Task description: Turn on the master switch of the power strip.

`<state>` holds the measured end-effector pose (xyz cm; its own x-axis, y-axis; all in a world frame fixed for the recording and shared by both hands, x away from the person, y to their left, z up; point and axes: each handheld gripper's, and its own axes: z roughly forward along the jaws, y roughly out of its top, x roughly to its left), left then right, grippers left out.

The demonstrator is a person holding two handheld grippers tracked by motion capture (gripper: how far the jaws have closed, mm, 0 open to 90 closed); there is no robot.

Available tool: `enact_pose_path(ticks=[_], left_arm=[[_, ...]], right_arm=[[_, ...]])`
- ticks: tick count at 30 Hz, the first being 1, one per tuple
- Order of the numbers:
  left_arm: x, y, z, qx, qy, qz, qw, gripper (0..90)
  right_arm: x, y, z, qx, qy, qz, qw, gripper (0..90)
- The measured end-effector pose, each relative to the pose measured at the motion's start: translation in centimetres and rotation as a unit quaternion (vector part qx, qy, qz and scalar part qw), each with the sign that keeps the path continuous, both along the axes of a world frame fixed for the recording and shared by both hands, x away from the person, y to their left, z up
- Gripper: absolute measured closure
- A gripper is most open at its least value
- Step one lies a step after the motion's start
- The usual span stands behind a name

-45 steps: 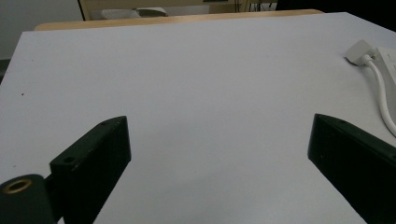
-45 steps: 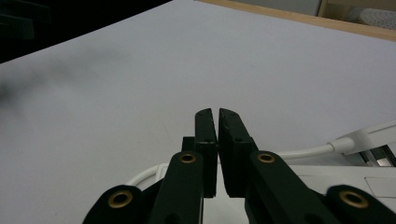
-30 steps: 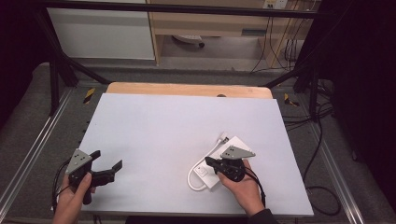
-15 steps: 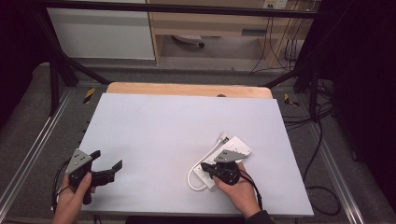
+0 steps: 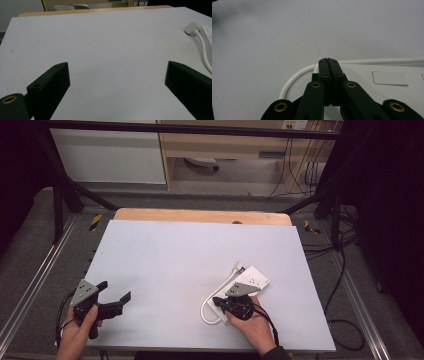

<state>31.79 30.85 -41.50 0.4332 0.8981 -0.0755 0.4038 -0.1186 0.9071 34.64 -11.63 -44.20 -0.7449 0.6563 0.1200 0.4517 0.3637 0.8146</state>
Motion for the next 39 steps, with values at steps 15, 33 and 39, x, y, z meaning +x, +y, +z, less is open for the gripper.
enact_pose_path(ticks=[15,33,39], left_arm=[[0.02,-0.06,-0.03,0.001,0.001,0.000,1.0000,5.9],[0.00,-0.15,-0.06,0.003,0.003,0.000,1.0000,5.9],[0.00,-0.18,-0.08,0.004,0.004,0.001,1.0000,5.9]], right_arm=[[0.05,-0.05,-0.06,0.003,0.012,-0.003,0.9999,90.0],[0.05,0.07,-0.13,-0.004,0.009,-0.003,0.9999,90.0],[0.05,0.08,-0.12,-0.005,0.009,-0.002,0.9999,90.0]])
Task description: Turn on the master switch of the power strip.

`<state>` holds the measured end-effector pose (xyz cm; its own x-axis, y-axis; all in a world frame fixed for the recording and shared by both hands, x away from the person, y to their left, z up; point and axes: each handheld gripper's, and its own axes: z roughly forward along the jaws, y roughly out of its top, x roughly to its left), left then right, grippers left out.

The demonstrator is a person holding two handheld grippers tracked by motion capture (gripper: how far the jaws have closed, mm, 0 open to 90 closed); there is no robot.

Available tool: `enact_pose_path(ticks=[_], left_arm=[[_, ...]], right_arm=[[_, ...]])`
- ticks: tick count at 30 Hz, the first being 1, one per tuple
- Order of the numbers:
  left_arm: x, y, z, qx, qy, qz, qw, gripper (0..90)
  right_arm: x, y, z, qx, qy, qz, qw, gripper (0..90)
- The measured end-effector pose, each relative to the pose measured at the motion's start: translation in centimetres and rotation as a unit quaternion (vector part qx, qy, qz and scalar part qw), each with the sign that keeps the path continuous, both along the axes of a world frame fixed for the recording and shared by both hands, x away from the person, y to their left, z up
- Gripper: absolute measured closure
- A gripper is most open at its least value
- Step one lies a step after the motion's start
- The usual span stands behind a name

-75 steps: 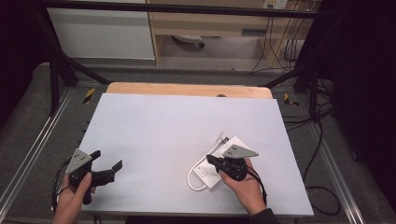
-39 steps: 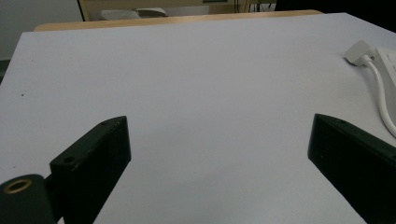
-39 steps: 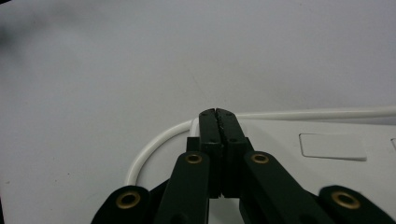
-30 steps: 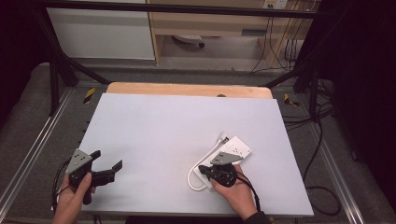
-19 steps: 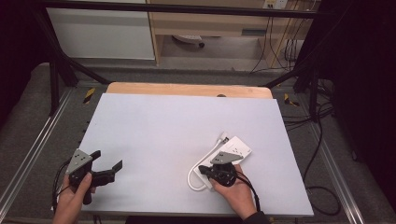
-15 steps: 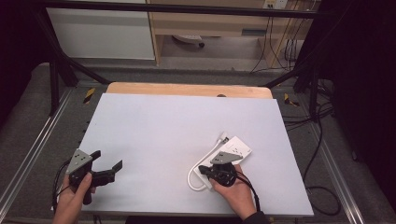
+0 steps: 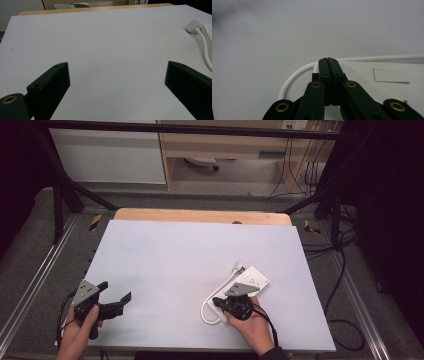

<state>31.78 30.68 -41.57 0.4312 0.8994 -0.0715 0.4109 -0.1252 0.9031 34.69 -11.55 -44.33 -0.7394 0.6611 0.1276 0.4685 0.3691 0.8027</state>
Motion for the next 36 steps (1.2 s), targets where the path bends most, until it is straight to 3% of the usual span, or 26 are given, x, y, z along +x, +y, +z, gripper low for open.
enact_pose_path(ticks=[36], left_arm=[[0.00,0.01,0.00,0.000,0.000,0.000,1.0000,5.9]], right_arm=[[0.04,0.11,-0.01,-0.004,0.000,0.000,1.0000,90.0]])
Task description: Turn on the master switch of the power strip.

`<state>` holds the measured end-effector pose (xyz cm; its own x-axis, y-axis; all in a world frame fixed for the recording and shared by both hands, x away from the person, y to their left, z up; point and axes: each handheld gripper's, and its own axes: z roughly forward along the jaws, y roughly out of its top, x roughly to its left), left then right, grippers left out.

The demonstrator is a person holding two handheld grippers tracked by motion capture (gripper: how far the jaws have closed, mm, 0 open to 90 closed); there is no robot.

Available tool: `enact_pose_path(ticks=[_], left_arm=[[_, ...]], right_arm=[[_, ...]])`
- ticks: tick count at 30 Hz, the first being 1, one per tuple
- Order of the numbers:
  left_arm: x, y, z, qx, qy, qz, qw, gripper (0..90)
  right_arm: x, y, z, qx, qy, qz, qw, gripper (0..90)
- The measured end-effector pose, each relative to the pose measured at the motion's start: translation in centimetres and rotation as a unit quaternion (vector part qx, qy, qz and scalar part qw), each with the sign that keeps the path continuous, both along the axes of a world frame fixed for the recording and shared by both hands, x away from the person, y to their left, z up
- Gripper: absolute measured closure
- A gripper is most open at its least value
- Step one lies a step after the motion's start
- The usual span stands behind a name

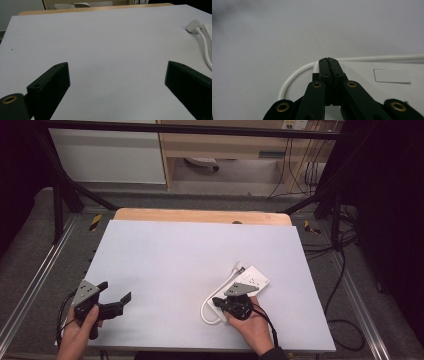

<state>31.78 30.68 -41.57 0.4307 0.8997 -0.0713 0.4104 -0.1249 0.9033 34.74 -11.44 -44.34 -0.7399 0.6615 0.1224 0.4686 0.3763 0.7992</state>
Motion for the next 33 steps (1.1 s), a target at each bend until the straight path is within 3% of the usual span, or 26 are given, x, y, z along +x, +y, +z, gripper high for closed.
enact_pose_path(ticks=[33], left_arm=[[0.01,0.06,0.05,-0.002,-0.002,0.000,1.0000,5.9]], right_arm=[[-0.14,0.05,0.21,0.006,-0.002,0.003,1.0000,90.0]])
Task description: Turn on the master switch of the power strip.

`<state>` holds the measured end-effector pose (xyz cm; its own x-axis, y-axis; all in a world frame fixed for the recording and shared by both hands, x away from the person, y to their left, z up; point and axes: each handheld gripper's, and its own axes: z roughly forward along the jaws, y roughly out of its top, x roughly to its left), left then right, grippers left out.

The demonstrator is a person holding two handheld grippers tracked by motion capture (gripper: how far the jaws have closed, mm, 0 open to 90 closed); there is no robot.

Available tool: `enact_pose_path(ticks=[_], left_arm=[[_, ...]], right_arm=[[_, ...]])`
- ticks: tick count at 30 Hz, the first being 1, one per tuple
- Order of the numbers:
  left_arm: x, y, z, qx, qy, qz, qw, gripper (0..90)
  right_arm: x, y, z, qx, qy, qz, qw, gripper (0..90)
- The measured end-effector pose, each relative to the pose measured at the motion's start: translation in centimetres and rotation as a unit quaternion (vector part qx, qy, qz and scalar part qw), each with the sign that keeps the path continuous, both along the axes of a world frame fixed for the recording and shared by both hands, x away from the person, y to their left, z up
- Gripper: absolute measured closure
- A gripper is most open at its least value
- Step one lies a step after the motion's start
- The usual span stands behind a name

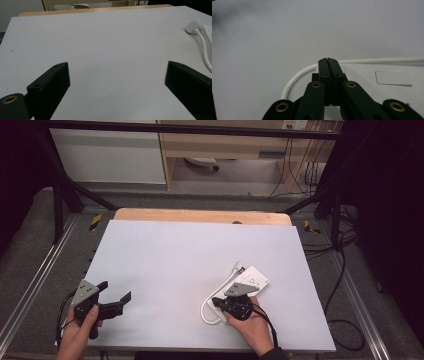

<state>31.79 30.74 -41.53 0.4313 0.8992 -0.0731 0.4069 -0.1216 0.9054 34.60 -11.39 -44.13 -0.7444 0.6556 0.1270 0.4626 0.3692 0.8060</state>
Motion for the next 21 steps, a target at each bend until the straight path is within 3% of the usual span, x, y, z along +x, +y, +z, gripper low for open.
enact_pose_path(ticks=[21], left_arm=[[-0.01,0.02,0.02,0.000,-0.002,-0.001,1.0000,5.9]], right_arm=[[-0.21,-0.20,0.53,0.010,-0.008,-0.004,0.9999,90.0]])
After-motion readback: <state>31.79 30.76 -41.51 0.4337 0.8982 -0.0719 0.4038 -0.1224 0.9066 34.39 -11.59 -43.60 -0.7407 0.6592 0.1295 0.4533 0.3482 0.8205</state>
